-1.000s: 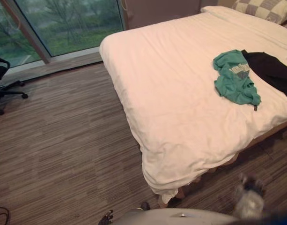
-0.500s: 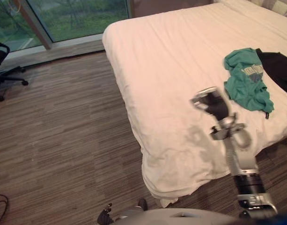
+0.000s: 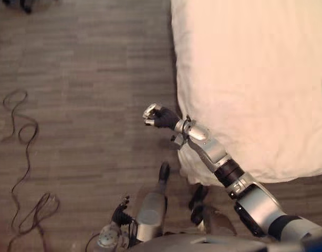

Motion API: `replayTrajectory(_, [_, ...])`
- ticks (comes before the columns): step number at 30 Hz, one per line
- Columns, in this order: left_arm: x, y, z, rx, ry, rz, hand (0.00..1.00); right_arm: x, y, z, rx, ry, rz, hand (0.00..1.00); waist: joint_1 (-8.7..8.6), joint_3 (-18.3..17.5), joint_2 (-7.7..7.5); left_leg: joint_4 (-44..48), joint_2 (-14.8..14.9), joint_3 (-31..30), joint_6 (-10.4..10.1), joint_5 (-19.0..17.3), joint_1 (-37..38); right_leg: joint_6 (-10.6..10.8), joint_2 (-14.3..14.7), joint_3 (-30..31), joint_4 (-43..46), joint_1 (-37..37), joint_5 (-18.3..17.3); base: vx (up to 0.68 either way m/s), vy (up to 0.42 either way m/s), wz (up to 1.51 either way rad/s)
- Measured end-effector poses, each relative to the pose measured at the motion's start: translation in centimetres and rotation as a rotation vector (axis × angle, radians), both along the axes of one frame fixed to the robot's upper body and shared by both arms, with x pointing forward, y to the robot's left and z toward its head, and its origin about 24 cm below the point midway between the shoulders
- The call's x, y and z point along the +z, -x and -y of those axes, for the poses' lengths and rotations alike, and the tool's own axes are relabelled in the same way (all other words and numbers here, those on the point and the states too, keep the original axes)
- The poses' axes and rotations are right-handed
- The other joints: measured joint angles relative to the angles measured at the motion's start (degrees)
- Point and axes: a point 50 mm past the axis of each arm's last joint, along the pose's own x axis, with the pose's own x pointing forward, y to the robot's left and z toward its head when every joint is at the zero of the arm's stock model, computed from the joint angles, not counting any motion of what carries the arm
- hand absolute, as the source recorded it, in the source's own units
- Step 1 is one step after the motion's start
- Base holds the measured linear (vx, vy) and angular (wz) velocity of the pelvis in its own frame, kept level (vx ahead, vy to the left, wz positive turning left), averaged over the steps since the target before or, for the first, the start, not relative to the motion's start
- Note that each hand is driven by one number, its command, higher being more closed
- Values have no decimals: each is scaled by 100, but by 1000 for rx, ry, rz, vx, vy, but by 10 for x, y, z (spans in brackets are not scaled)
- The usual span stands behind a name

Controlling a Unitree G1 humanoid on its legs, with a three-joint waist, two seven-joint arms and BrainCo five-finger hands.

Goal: Tidy the bed and pick cloth on bed and put in laundry

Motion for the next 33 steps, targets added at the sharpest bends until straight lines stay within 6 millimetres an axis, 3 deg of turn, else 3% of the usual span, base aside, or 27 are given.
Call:
replayTrajectory(3, [4, -12, 6, -20, 11, 41, 0, -6, -12, 17, -117, -2, -45, 100, -11, 124, 90, 2, -3, 104, 20, 73, -302, -12, -26, 96, 68, -388, 53, 45, 12, -17])
replayTrajectory(6, [12, -31, 8, -100, -9, 40, 0, -19, -18, 35, -221, 30, -94, 100, -31, 250, 353, 1, -10, 367, 35, 106, -567, -15, -82, 335, 222, -846, 95, 45, 21, -42])
replayTrajectory(9, [16, -49, 12, -151, 0, 0, 0, -45, -14, 59, -328, 58, -179, 100, -192, 364, 626, 2, -35, 520, 52, 148, -763, -17, -143, 506, 395, -1190, 102, 29, 23, -28])
replayTrajectory(11, [15, -66, 6, -34, -13, -45, 0, -72, -7, 64, -361, 106, -266, 100, -242, 417, 781, 2, -45, 575, 6, 181, -864, -17, -165, 635, 491, -1385, 100, 9, 17, -15])
replayTrajectory(12, [19, -78, 6, 21, -6, -27, 0, -81, -7, 68, -380, 124, -303, 100, -279, 415, 789, 2, -44, 563, -25, 203, -942, -20, -166, 642, 517, -1474, 97, 0, 0, 0])
replayTrajectory(14, [42, -121, 8, 57, 0, 76, 0, -104, -3, 88, -453, 140, -402, 100, -412, 439, 780, 2, -38, 524, -2, 235, -1142, -27, -172, 653, 630, -1716, 93, -42, 8, 5])
replayTrajectory(16, [63, -153, 25, 43, 55, 170, 0, -122, 6, 97, -464, 120, -473, 100, -506, 514, 703, 2, -70, 580, 15, 247, -1166, -23, -213, 740, 720, -1817, 93, -47, 40, -9])
replayTrajectory(19, [80, -176, 53, 16, 138, 239, 0, -141, 18, 99, -459, 48, -562, 100, -728, 562, 624, 1, -137, 710, -21, 221, -1166, 43, -259, 885, 665, -1863, 151, -16, 54, -19])
replayTrajectory(22, [83, -181, 63, 29, 186, 252, 0, -151, 27, 108, -485, -14, -591, 100, -885, 591, 582, 0, -177, 846, -76, 180, -1166, 119, -266, 1035, 517, -1874, 244, 10, 64, -24])
replayTrajectory(25, [83, -181, 59, 71, 204, 253, 0, -155, 29, 124, -572, -90, -599, 100, -1048, 624, 528, 0, -185, 915, -102, 160, -1126, 112, -261, 1067, 415, -1814, 323, 26, 54, -10])
replayTrajectory(29, [82, -180, 55, 99, 212, 250, 0, -161, 36, 184, -859, -255, -637, 100, -1117, 718, 362, 0, -174, 1120, -144, 121, -939, 110, -244, 1233, 283, -1649, 402, 36, 20, -19])
replayTrajectory(33, [76, -172, 52, 103, 209, 226, 0, -159, 52, 224, -1009, -309, -565, 100, -1235, 729, 260, -2, -141, 1279, -76, -32, -437, 120, -189, 1357, 143, -1165, 408, 74, 6, -25])
